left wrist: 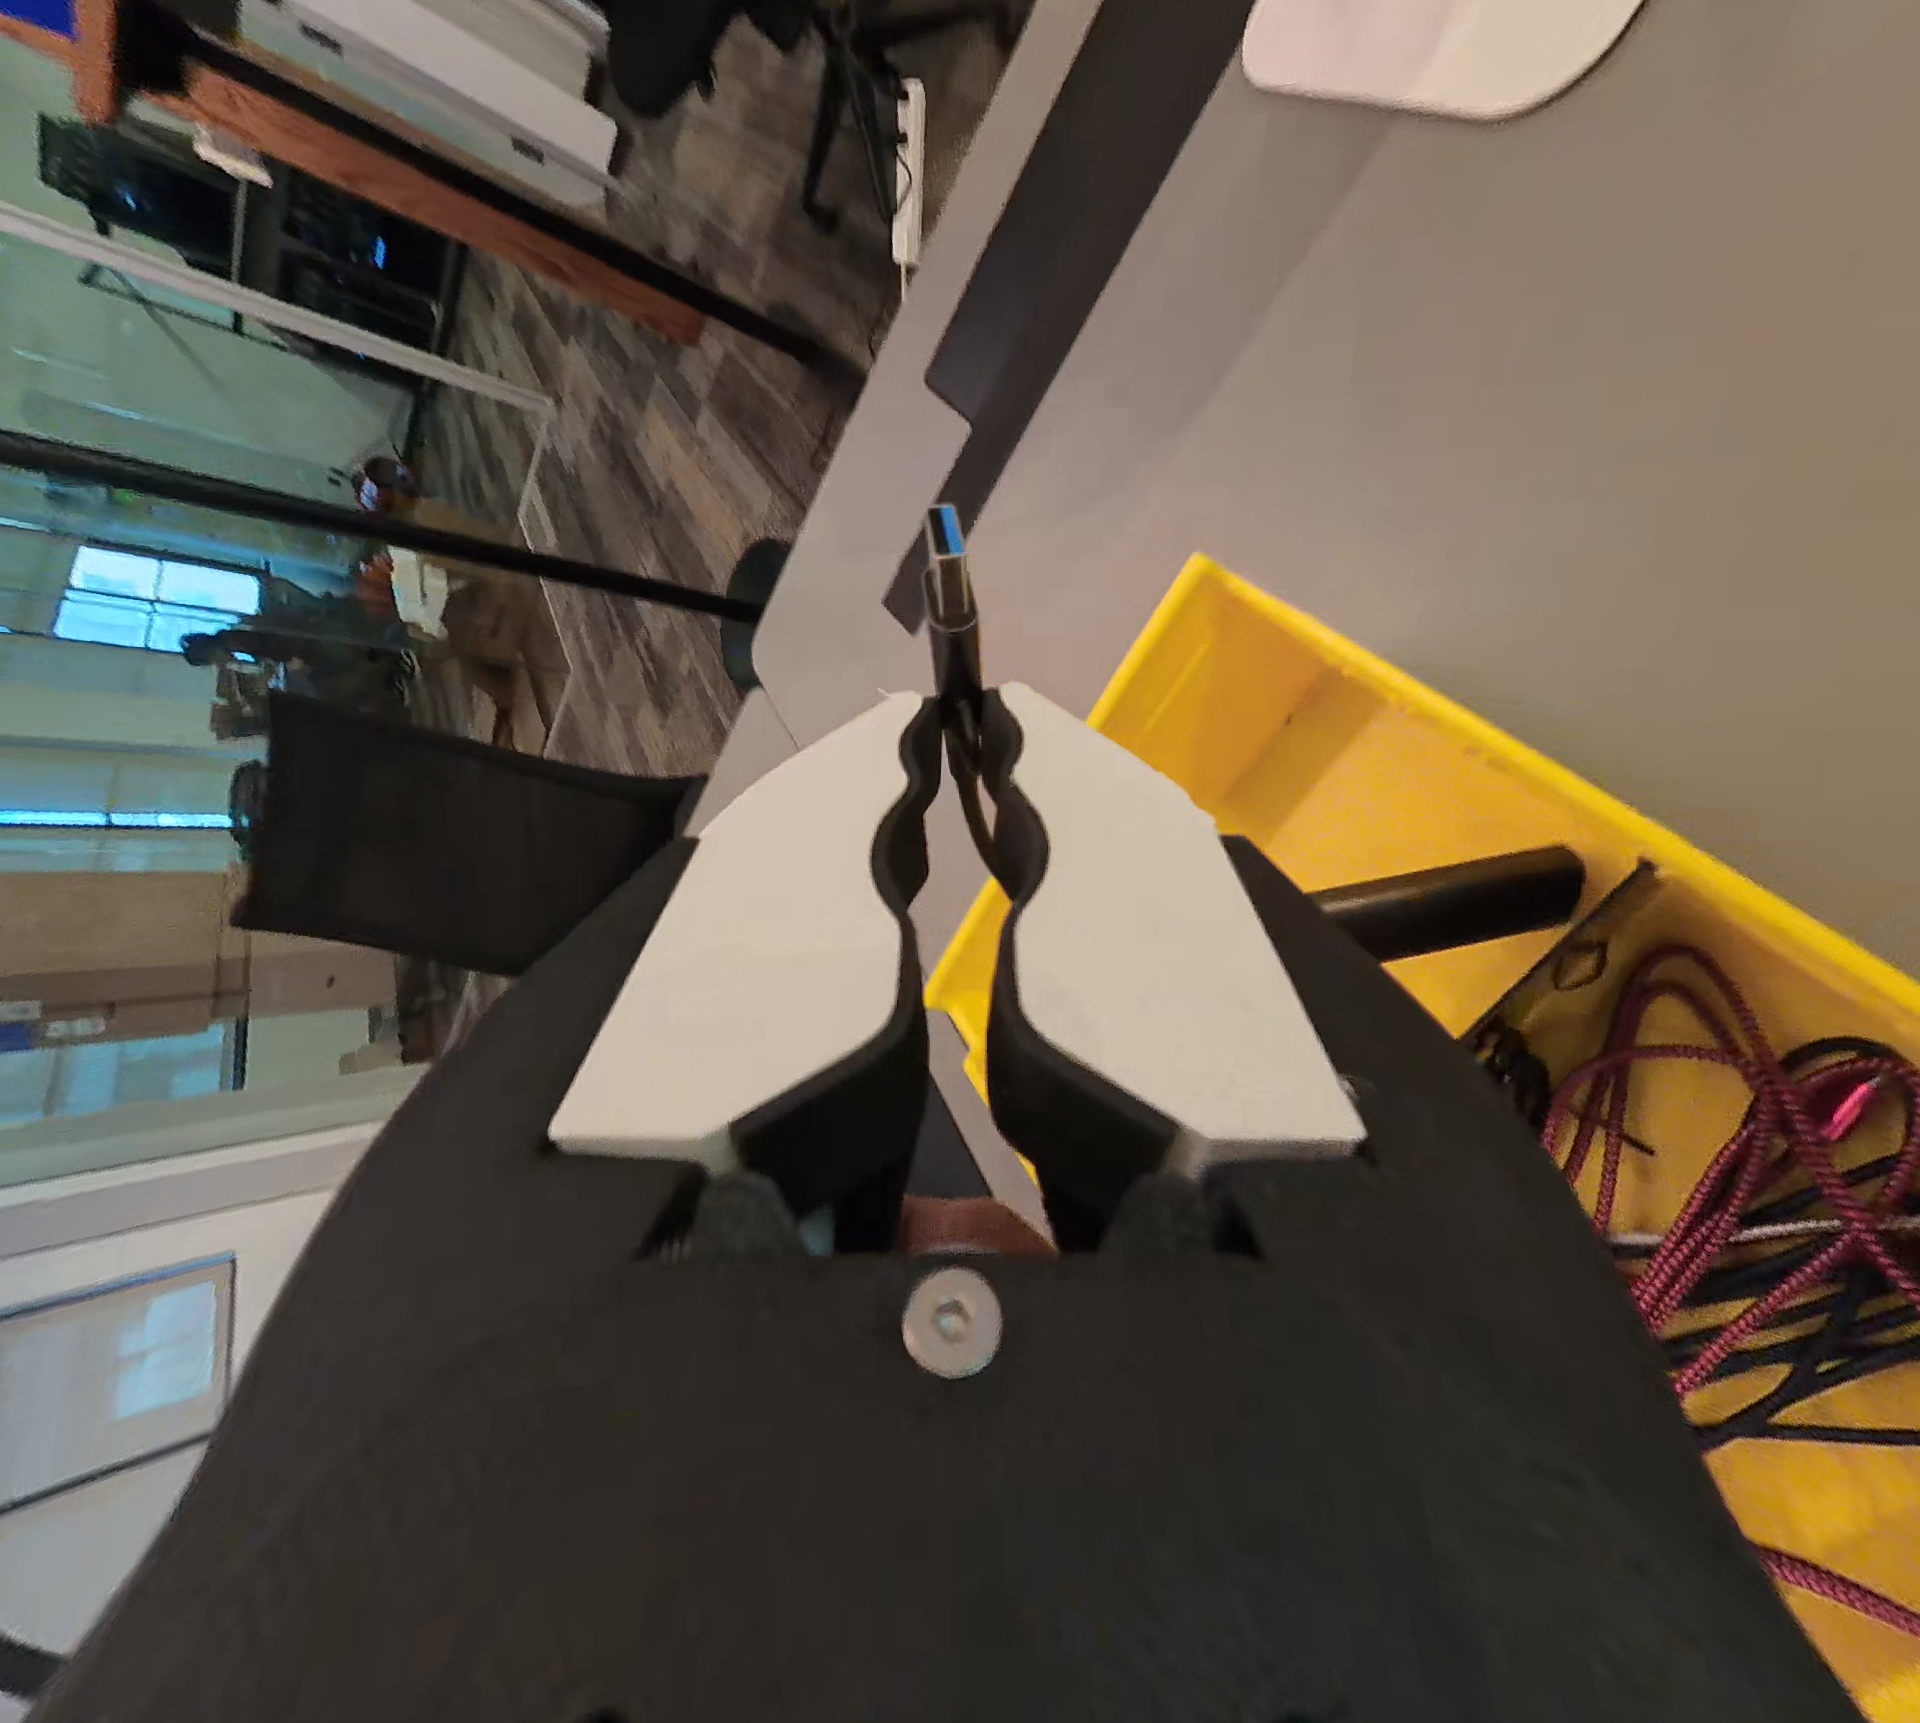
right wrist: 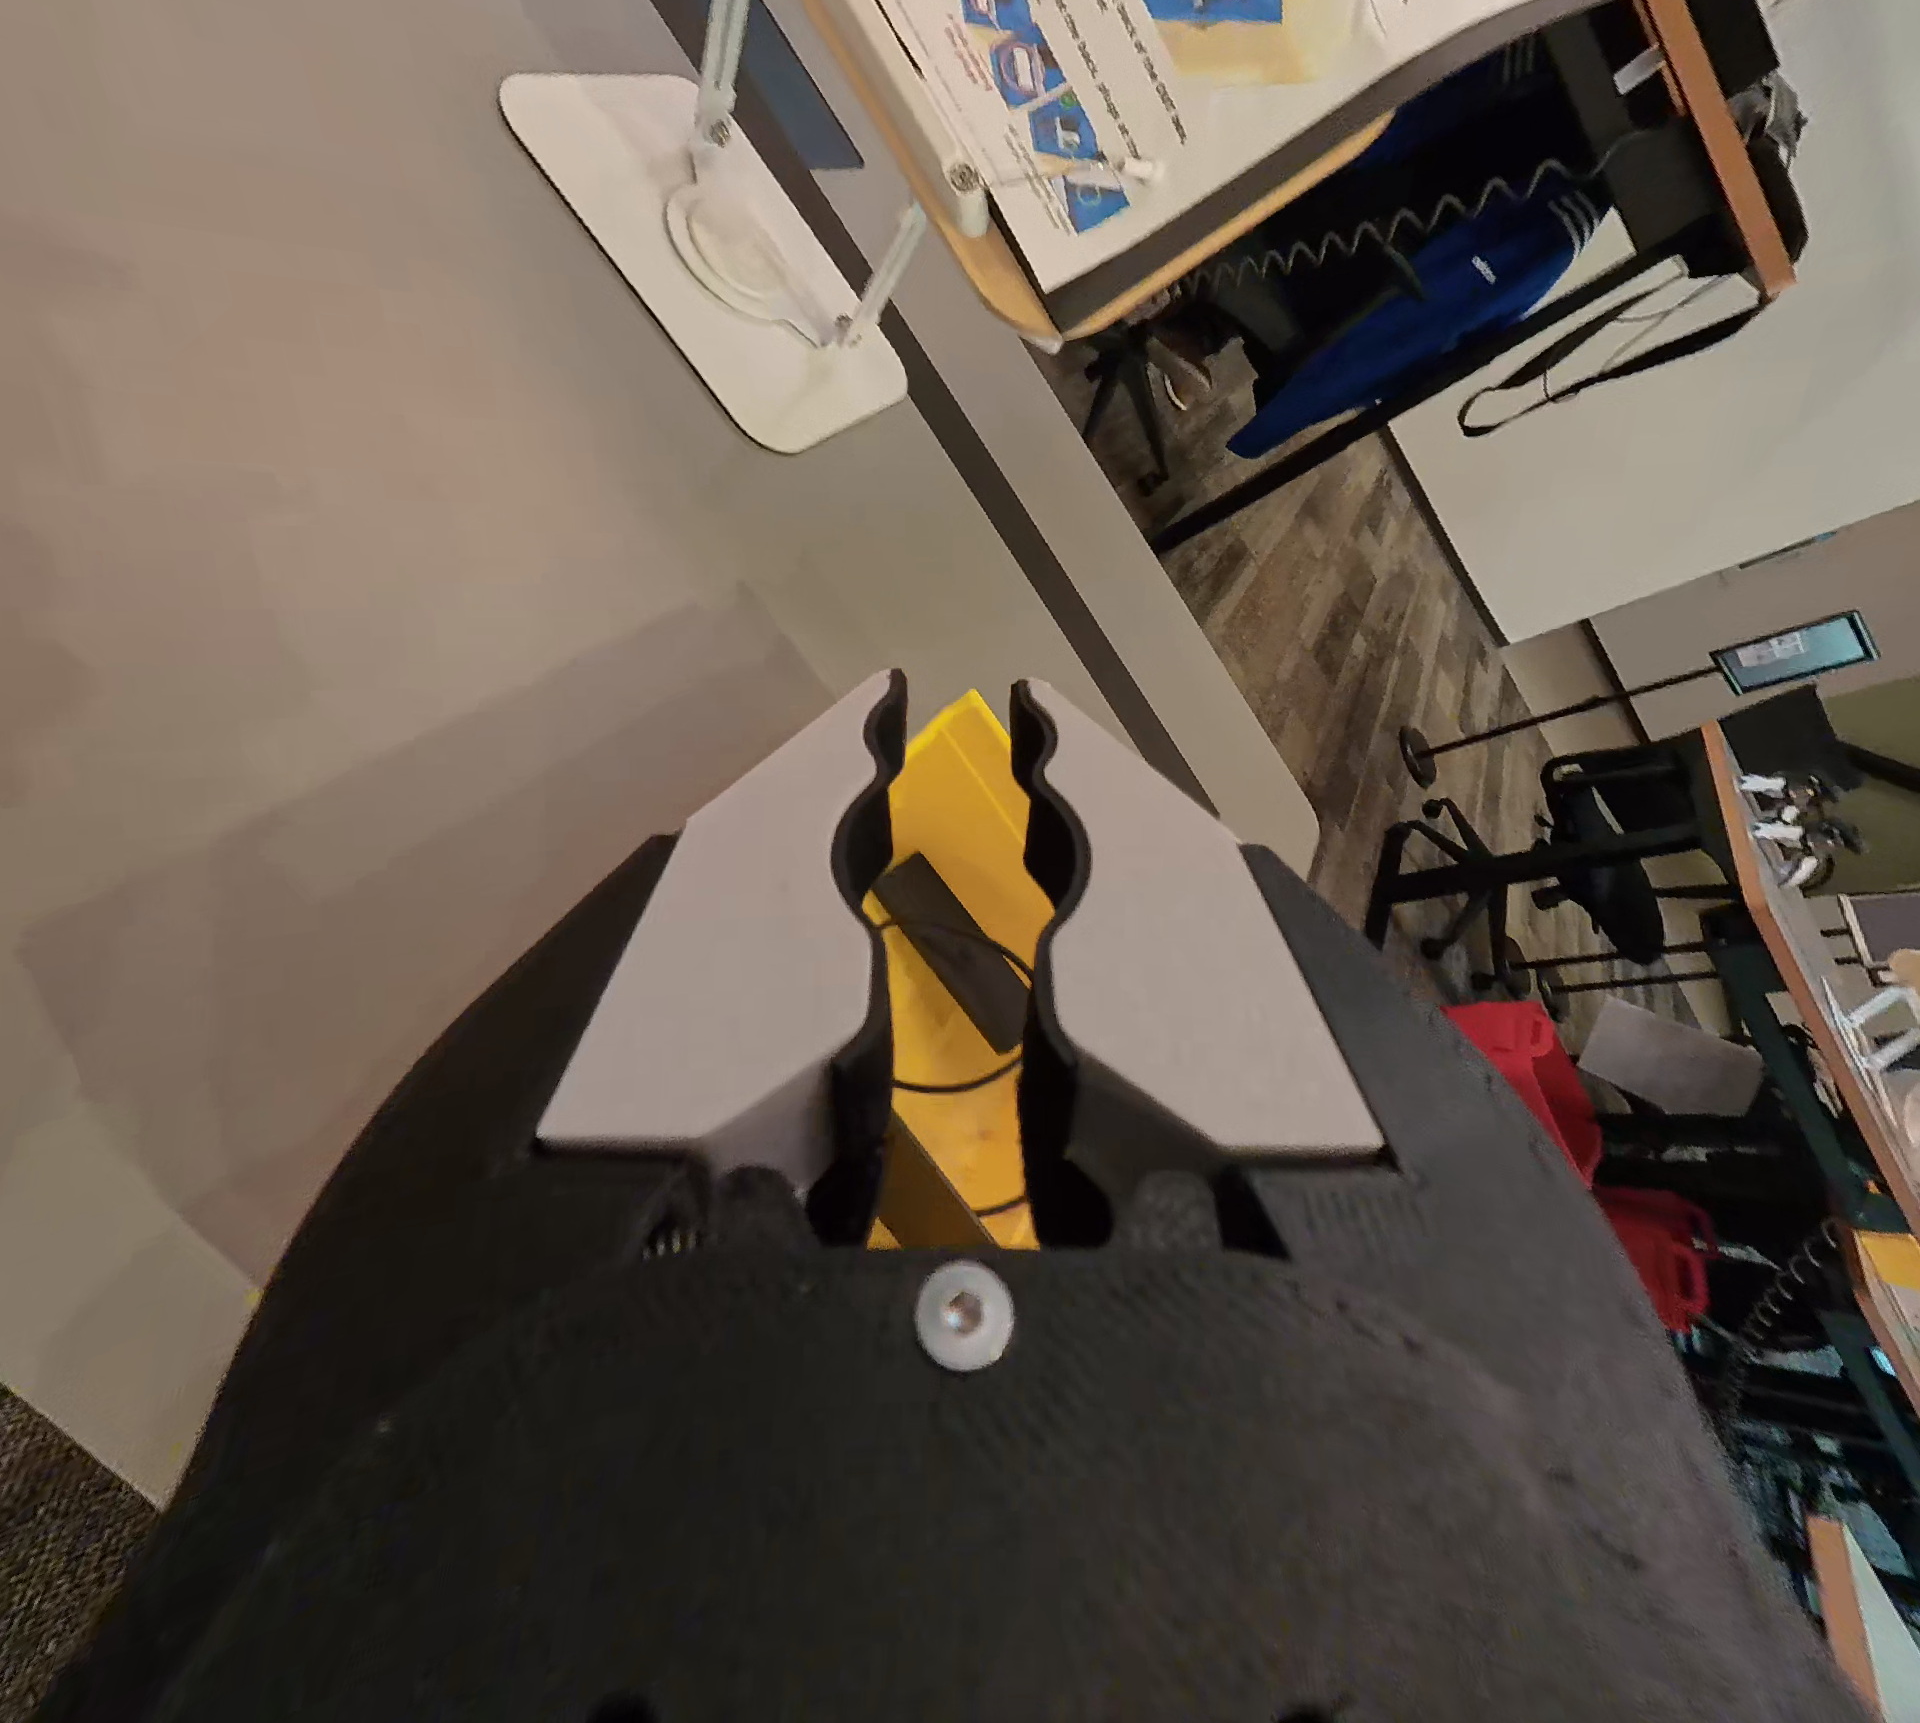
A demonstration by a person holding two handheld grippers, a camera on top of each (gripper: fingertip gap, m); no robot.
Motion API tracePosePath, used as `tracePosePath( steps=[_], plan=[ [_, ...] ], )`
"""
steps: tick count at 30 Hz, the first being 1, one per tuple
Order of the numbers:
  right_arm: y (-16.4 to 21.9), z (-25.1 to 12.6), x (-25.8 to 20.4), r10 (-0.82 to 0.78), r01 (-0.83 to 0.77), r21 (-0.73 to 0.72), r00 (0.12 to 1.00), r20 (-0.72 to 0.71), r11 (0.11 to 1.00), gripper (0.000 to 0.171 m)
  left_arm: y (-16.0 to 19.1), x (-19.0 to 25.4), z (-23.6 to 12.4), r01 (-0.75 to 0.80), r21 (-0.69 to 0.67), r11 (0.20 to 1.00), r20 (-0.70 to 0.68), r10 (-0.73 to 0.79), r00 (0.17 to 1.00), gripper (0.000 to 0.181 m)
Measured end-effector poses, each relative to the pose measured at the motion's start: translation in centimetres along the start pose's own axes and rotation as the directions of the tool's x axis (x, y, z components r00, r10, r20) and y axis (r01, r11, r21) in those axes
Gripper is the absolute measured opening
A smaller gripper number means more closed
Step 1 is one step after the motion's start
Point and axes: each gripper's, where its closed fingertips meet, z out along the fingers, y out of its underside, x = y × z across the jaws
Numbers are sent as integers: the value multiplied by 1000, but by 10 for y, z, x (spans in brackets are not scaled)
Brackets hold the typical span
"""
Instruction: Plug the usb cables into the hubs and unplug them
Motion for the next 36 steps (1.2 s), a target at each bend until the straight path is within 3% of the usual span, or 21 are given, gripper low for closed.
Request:
tracePosePath(
  steps=[10,20,29,36],
  plan=[
    [-70,14,-43,-10,-14,179,991,136,984,26,-102,-19,-60,-38,240,970,37,30,999,7],
    [-143,40,-110,-29,-88,315,937,349,945,40,-193,9,-100,-95,448,889,11,101,995,7],
    [-154,101,-182,114,-266,194,817,566,944,65,-260,79,-116,-42,605,795,-116,140,983,7],
    [-132,150,-214,235,-337,68,775,587,939,47,-290,119,-123,12,659,752,-203,163,966,7]
  ],
)
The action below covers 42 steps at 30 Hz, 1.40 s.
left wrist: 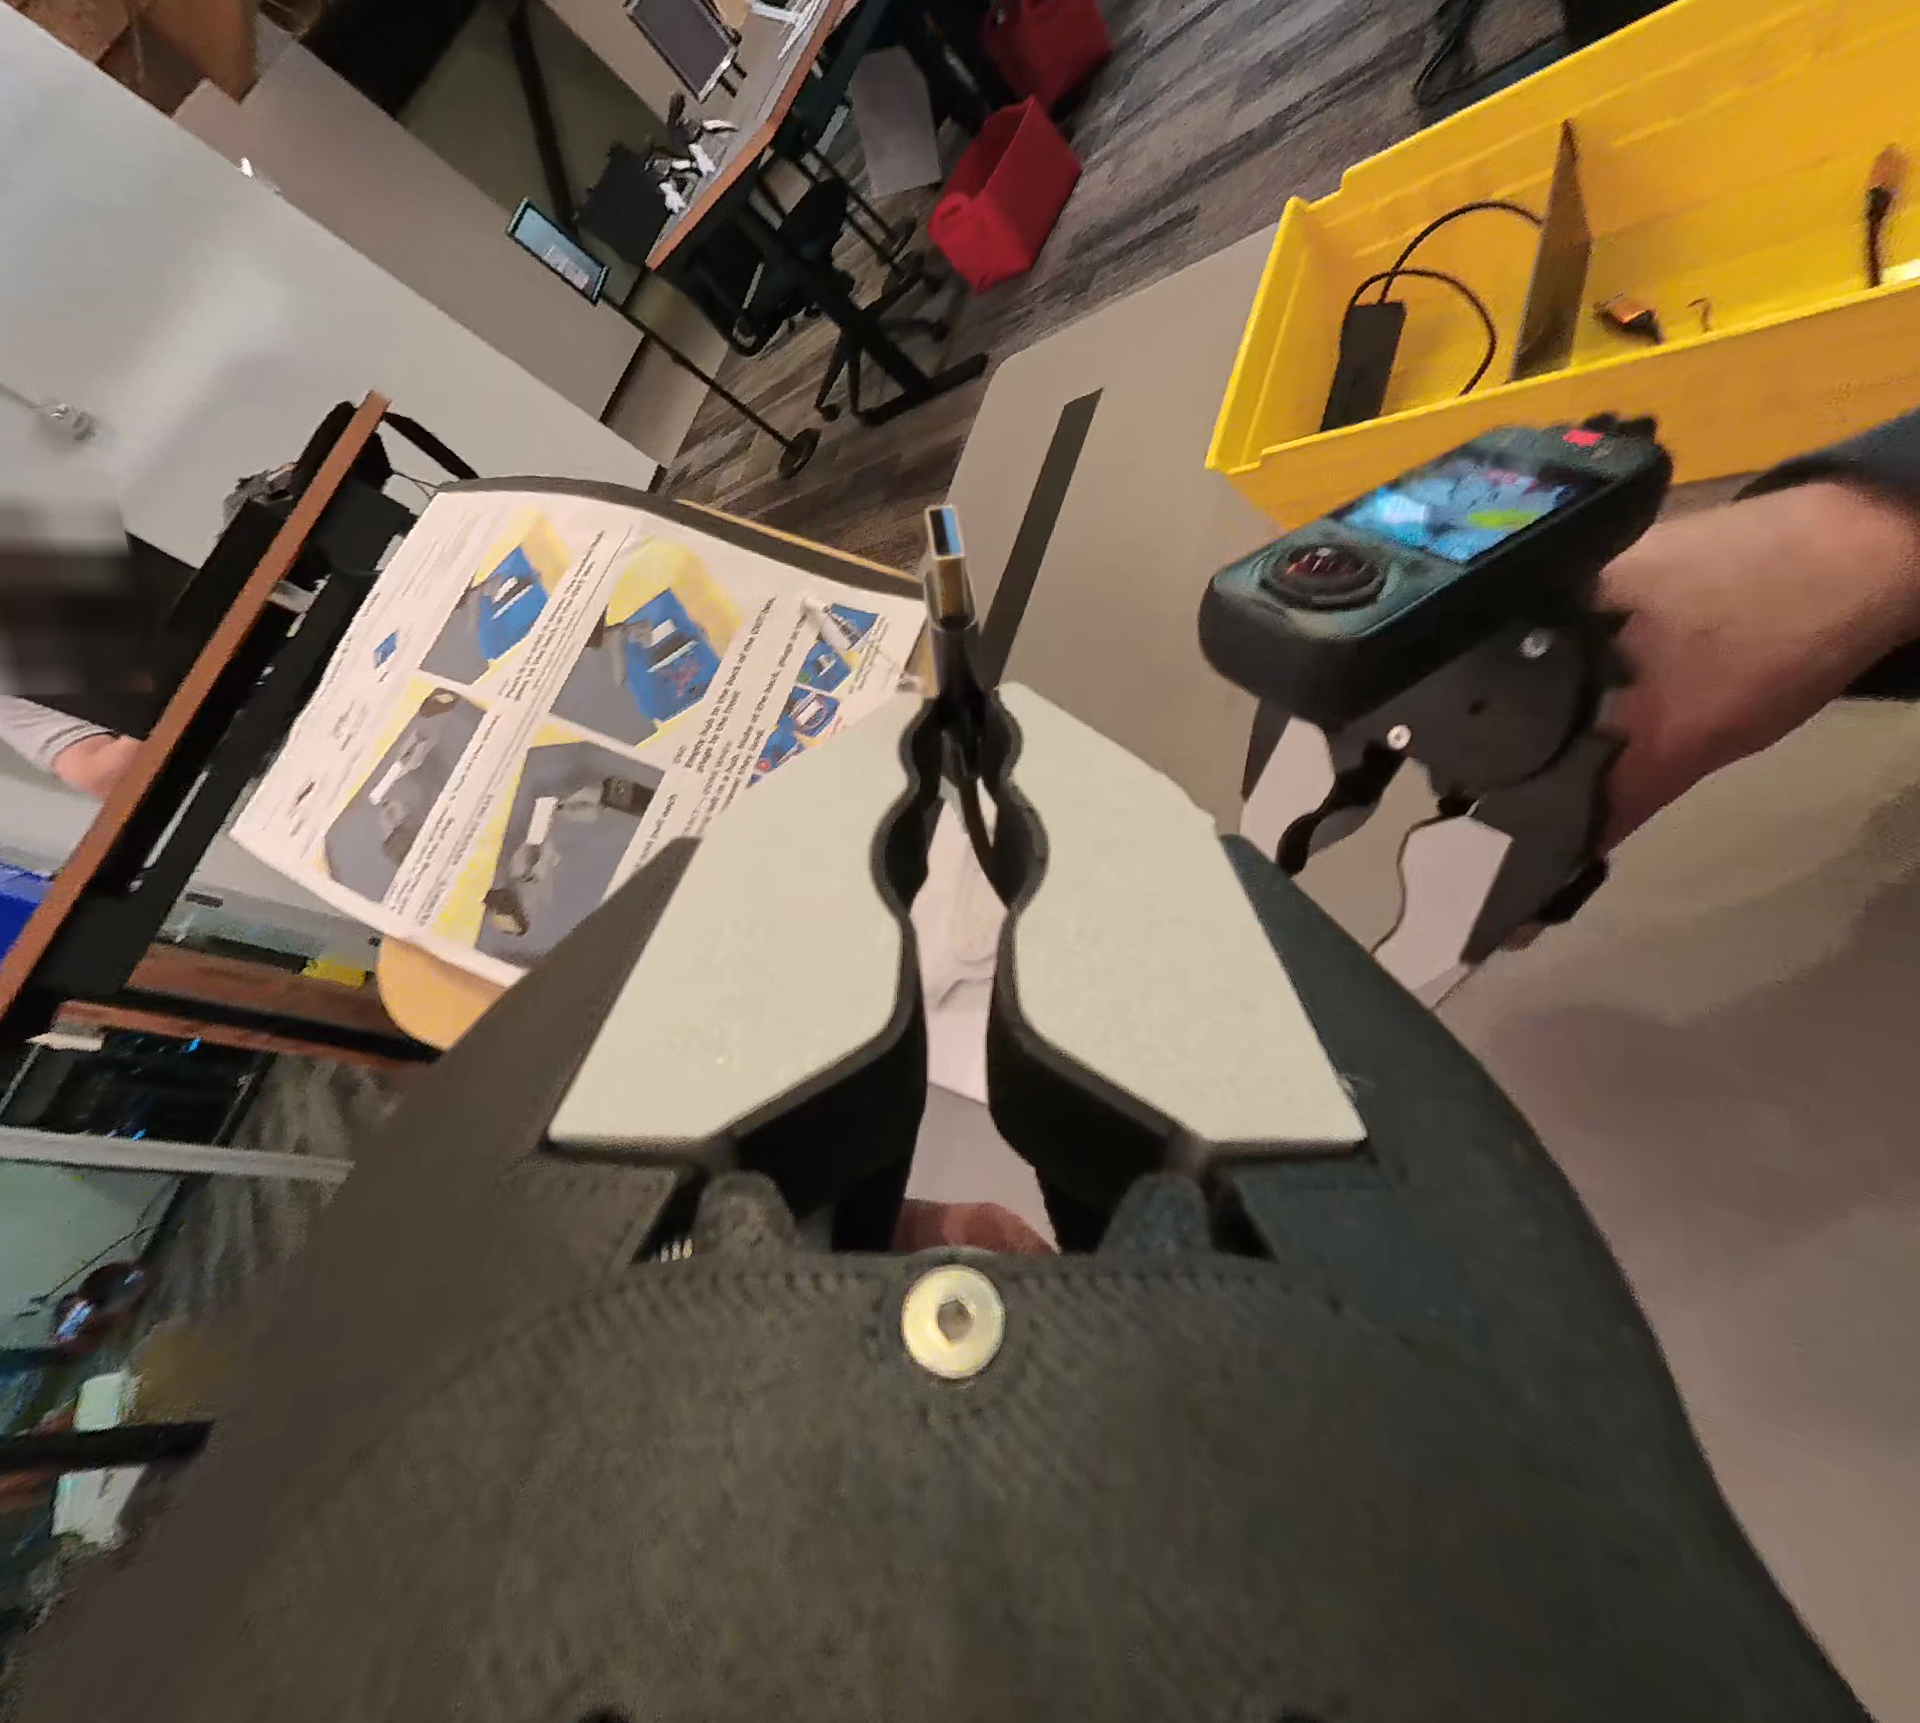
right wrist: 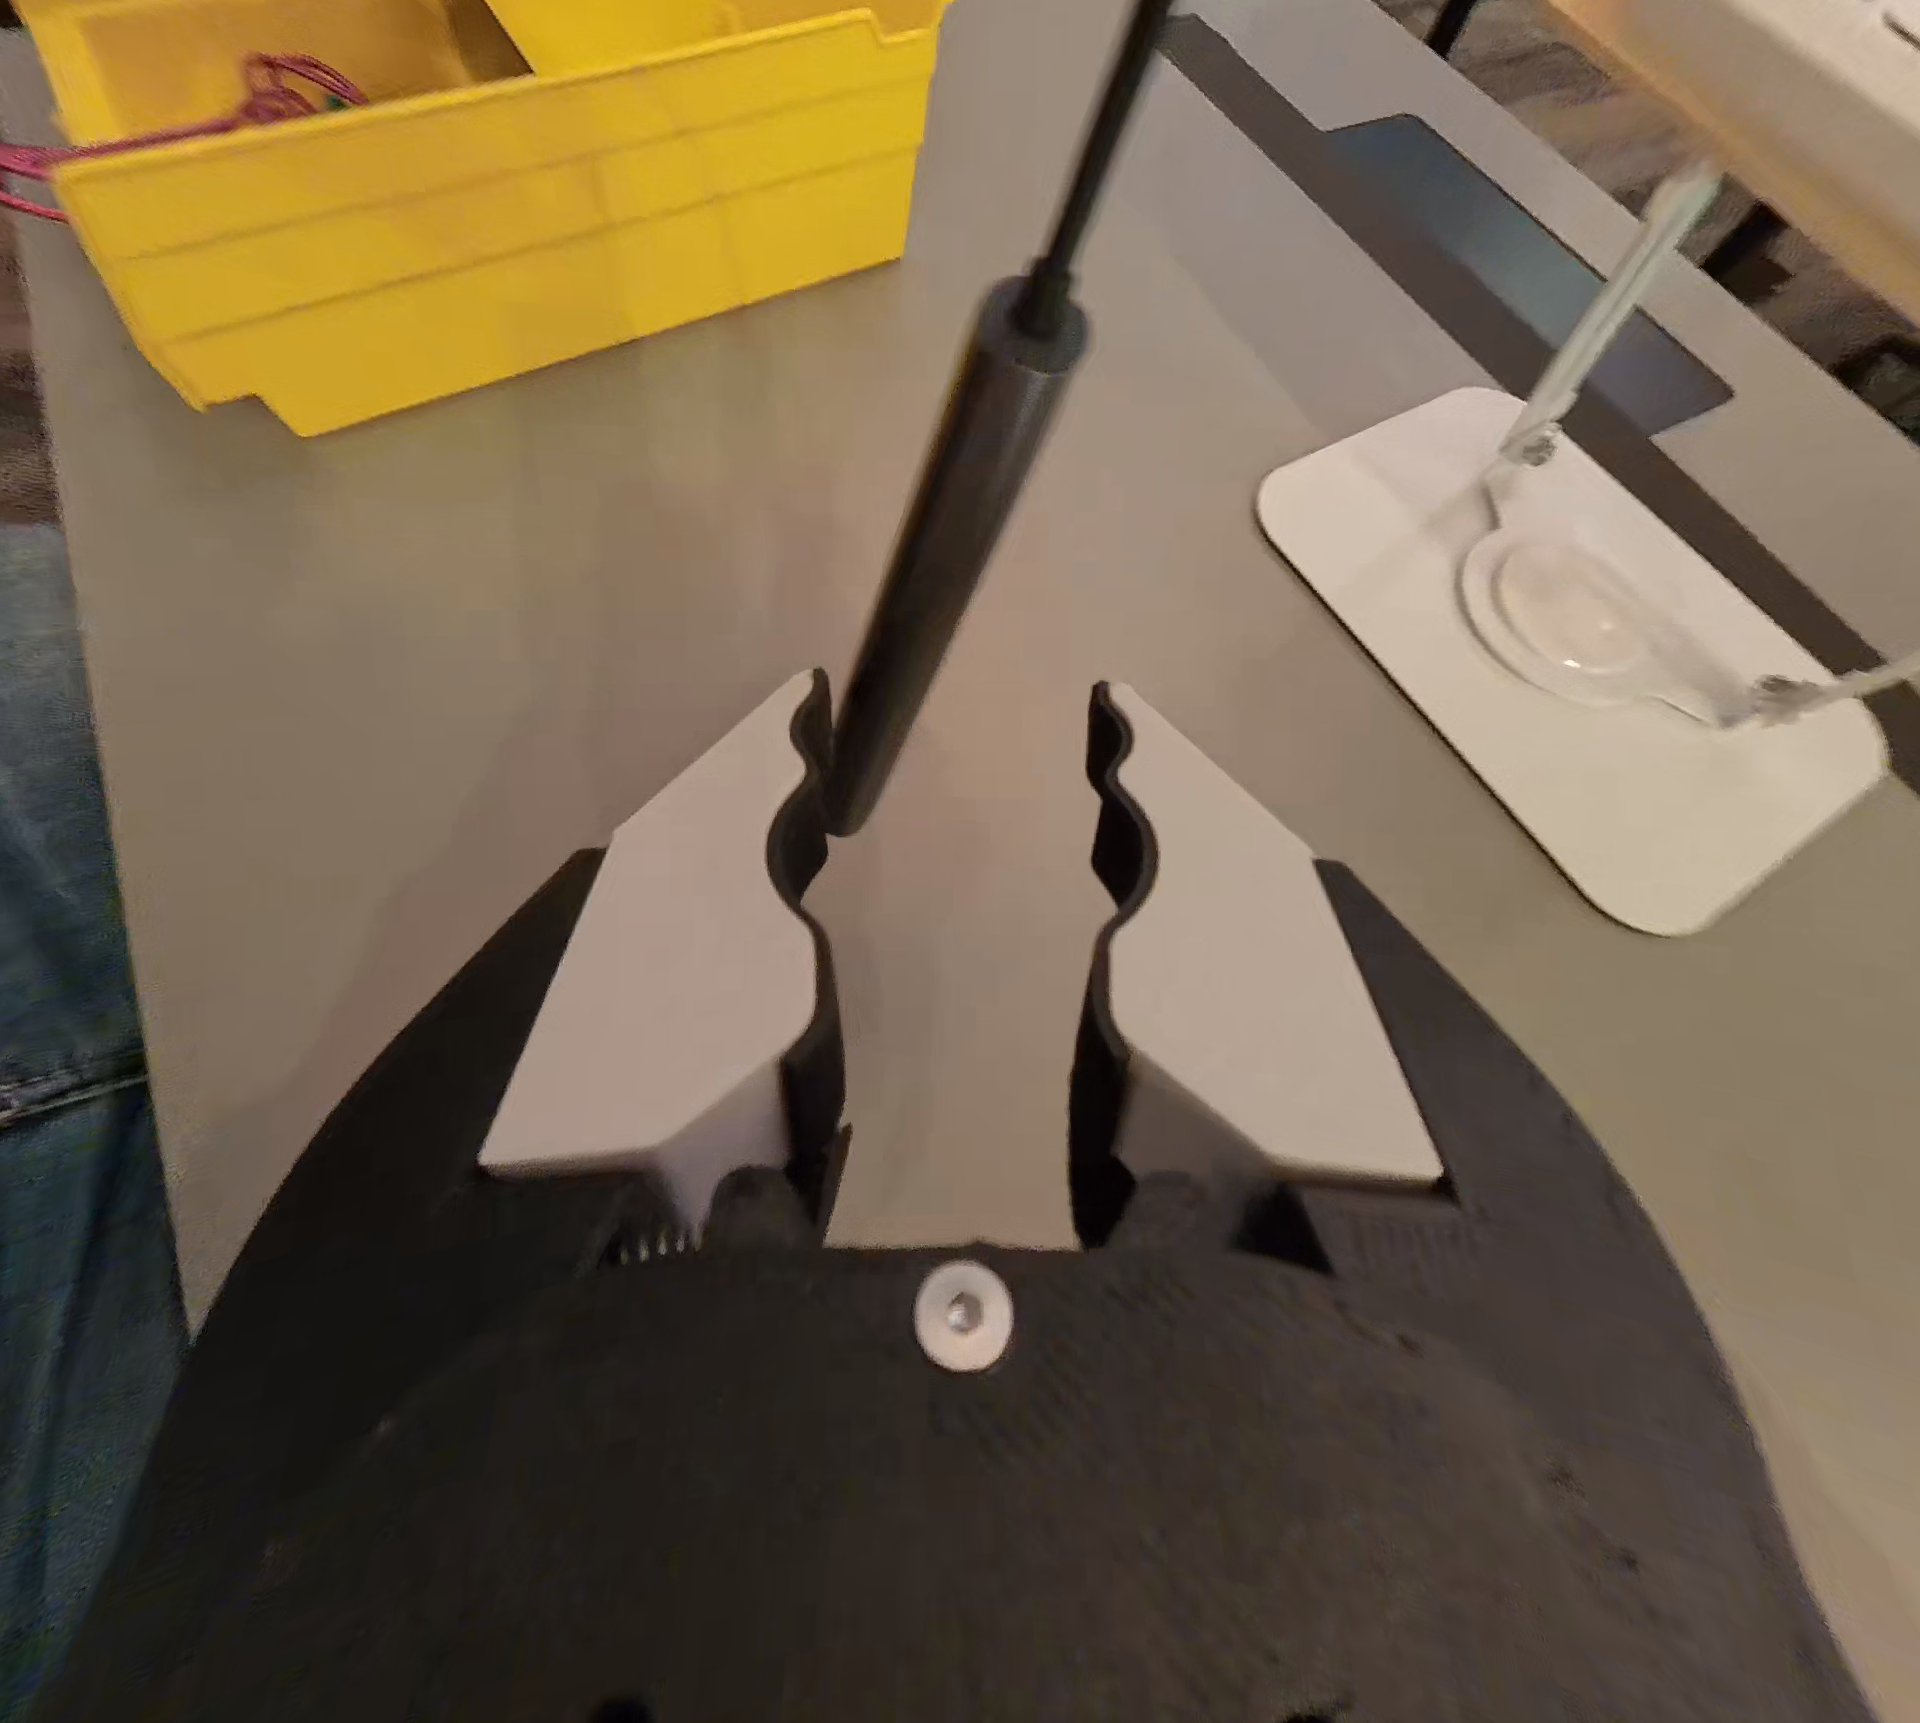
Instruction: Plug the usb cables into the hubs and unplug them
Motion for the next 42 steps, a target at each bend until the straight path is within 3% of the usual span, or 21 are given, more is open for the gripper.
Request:
tracePosePath(
  steps=[2,4,9,16,21,23,30,33,42],
  plan=[
    [-2,5,-7,5,-7,34,999,47,999,27,-3,4,3,8,16,1000,-6,-8,1000,7],
    [-3,7,-10,-8,3,66,998,66,998,18,-5,8,6,26,27,999,-22,-26,999,7],
    [-1,3,-4,55,-69,124,992,110,990,15,-7,11,1,48,51,998,-22,-47,999,7],
    [14,-20,32,105,-99,150,994,-32,984,14,26,25,-13,152,28,988,-70,-150,986,8],
    [34,-32,60,-35,51,67,974,-224,996,14,61,61,-22,195,-41,980,-165,-199,966,10],
    [39,-35,68,-124,135,18,948,-293,991,14,70,74,-28,256,-47,966,-232,-260,937,4],
    [51,-39,80,-341,336,-83,857,-386,938,14,94,57,-49,433,-55,900,-220,-434,874,17],
    [48,-36,73,-432,433,-90,815,-387,897,14,101,60,-36,476,-89,875,-223,-483,847,25],
    [24,-30,34,-654,693,-58,646,-394,719,14,140,112,44,618,-279,735,-250,-677,692,50]
  ],
)
